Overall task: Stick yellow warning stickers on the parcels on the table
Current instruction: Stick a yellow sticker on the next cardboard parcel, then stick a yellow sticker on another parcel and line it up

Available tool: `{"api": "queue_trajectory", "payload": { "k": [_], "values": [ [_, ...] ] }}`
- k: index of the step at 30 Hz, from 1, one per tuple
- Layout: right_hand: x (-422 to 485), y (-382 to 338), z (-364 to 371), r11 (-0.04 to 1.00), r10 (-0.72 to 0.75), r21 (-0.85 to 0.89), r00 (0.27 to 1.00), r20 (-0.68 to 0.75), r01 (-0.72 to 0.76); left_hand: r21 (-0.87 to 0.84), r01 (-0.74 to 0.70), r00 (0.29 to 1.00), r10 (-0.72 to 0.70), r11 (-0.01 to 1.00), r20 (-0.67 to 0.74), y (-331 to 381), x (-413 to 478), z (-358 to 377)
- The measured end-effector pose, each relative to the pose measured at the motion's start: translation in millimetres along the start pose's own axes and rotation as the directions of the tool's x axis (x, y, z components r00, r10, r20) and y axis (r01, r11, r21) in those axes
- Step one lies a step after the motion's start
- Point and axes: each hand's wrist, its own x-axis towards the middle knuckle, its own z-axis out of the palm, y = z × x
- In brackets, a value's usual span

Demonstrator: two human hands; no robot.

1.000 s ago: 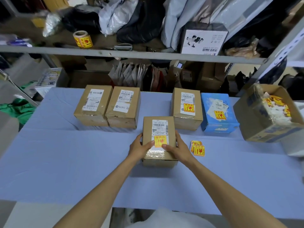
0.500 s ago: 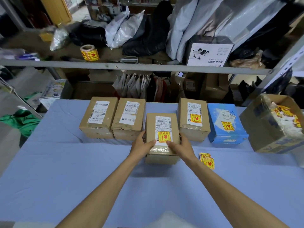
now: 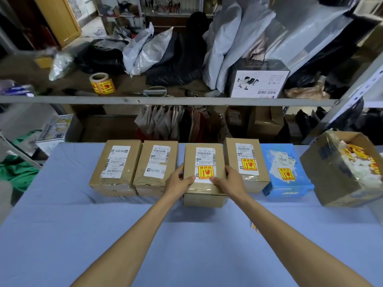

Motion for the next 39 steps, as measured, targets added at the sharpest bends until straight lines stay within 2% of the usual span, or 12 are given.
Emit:
{"api": "queue_trajectory", "payload": {
  "k": [9, 14, 20, 26, 29, 33, 35, 37, 39],
  "values": [
    [47.0, -7.0, 6.3, 1.0, 0.02, -0.024, 0.998, 0.063, -0.019, -0.027, 0.046, 0.999, -0.045, 0.999, 0.026, 16.5, 42.5, 14.9],
    [54.9, 0.6, 9.6, 1.0, 0.012, -0.013, 0.993, 0.12, -0.011, 0.019, 0.081, 0.996, -0.082, 0.997, 0.026, 10.8, 56.6, 20.0],
    [60.9, 2.3, 15.7, 0.998, 0.048, -0.042, 0.996, 0.074, -0.045, 0.073, 0.066, 0.997, -0.068, 0.995, 0.021, 8.0, 60.8, 26.3],
    [60.0, 0.9, 18.3, 0.988, 0.049, -0.152, 0.996, 0.078, -0.037, 0.116, 0.058, 0.995, -0.067, 0.992, 0.078, 3.6, 58.1, 23.9],
    [58.6, -6.8, 16.0, 0.961, 0.067, -0.275, 0.993, 0.1, -0.037, 0.207, 0.048, 0.996, -0.063, 0.977, 0.069, 8.6, 54.9, 21.1],
    [55.0, -23.4, 3.0, 0.886, 0.049, -0.462, 0.987, 0.156, 0.029, 0.402, -0.098, 0.995, 0.093, 0.911, 0.033, 28.8, 49.0, 4.5],
    [50.9, -32.4, -1.6, 0.839, -0.012, -0.533, 0.983, 0.181, 0.108, 0.529, -0.162, 0.983, 0.181, 0.833, 0.015, 36.2, 43.1, -9.6],
    [44.8, -40.3, -1.5, 0.767, -0.073, -0.609, 0.971, 0.229, 0.202, 0.672, -0.145, 0.977, 0.211, 0.726, -0.017, 35.8, 36.7, -27.8],
    [36.8, -48.4, 2.1, 0.661, -0.125, -0.69, 0.95, 0.286, 0.295, 0.789, -0.071, 0.983, 0.175, 0.61, -0.047, 27.4, 29.1, -50.3]
  ]
}}
